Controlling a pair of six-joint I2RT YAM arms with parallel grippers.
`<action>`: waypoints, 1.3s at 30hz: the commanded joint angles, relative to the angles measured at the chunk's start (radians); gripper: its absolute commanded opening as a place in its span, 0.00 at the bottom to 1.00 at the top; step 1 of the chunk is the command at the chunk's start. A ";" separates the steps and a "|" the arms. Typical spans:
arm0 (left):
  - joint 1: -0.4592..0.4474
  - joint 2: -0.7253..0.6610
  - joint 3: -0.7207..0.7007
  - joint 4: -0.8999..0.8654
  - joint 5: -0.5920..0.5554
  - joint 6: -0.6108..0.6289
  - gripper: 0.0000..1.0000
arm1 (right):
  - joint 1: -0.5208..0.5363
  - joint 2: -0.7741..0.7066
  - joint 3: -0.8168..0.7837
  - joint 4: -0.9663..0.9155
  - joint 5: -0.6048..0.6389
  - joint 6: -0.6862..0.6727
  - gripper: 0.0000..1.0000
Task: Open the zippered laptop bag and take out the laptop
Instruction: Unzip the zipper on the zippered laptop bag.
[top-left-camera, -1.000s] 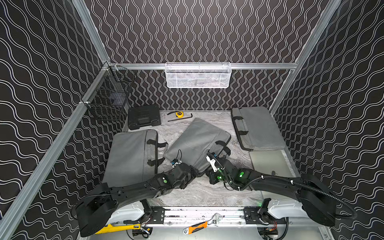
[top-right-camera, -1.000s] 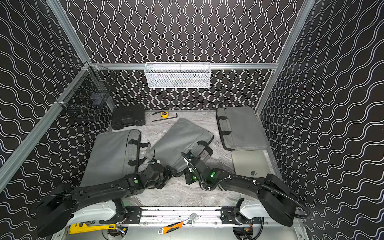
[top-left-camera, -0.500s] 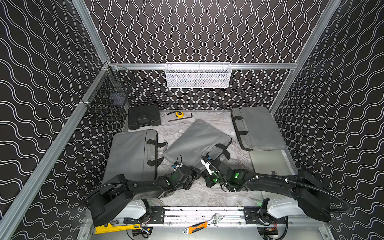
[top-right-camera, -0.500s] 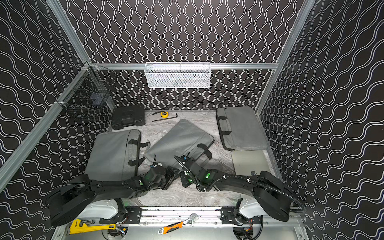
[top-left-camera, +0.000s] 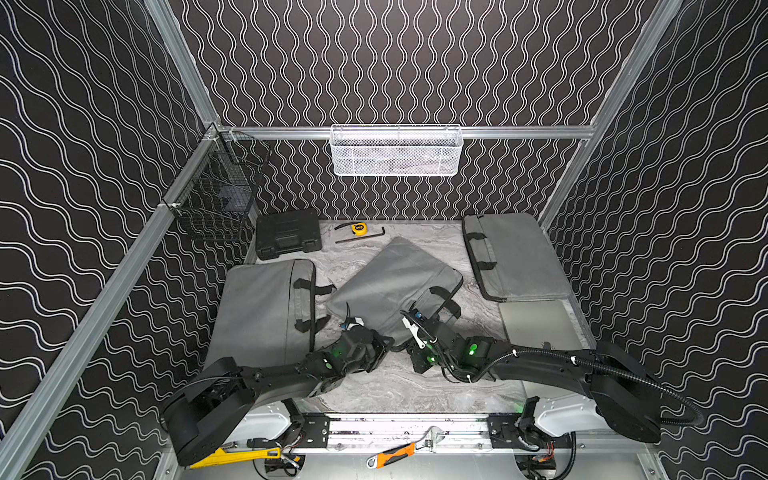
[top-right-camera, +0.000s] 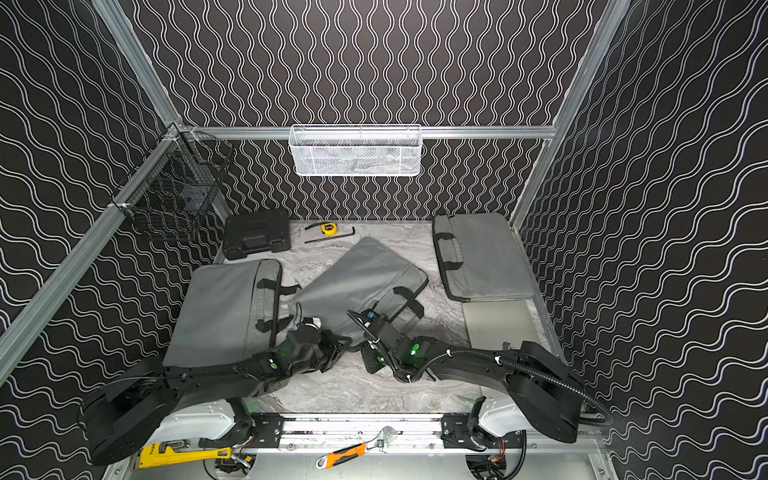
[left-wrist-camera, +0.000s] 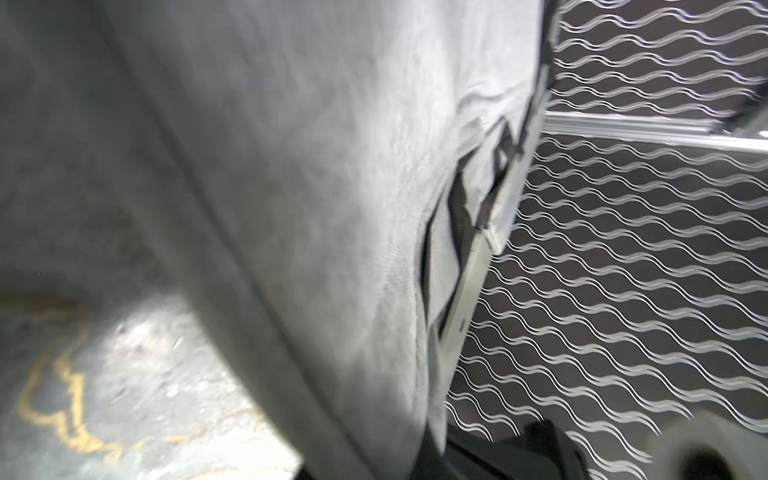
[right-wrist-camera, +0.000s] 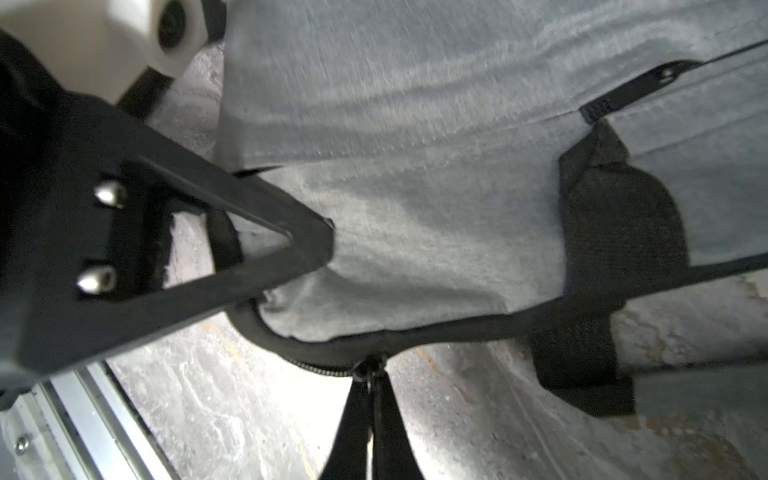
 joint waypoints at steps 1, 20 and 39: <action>0.032 -0.059 0.035 -0.056 0.059 0.134 0.02 | -0.008 -0.007 0.024 -0.010 0.037 -0.016 0.00; 0.306 -0.106 0.131 -0.219 0.437 0.395 0.00 | -0.279 -0.053 -0.013 -0.077 -0.013 -0.030 0.00; 0.441 -0.114 0.102 -0.353 0.604 0.585 0.00 | -0.387 -0.068 0.049 -0.068 0.007 -0.127 0.00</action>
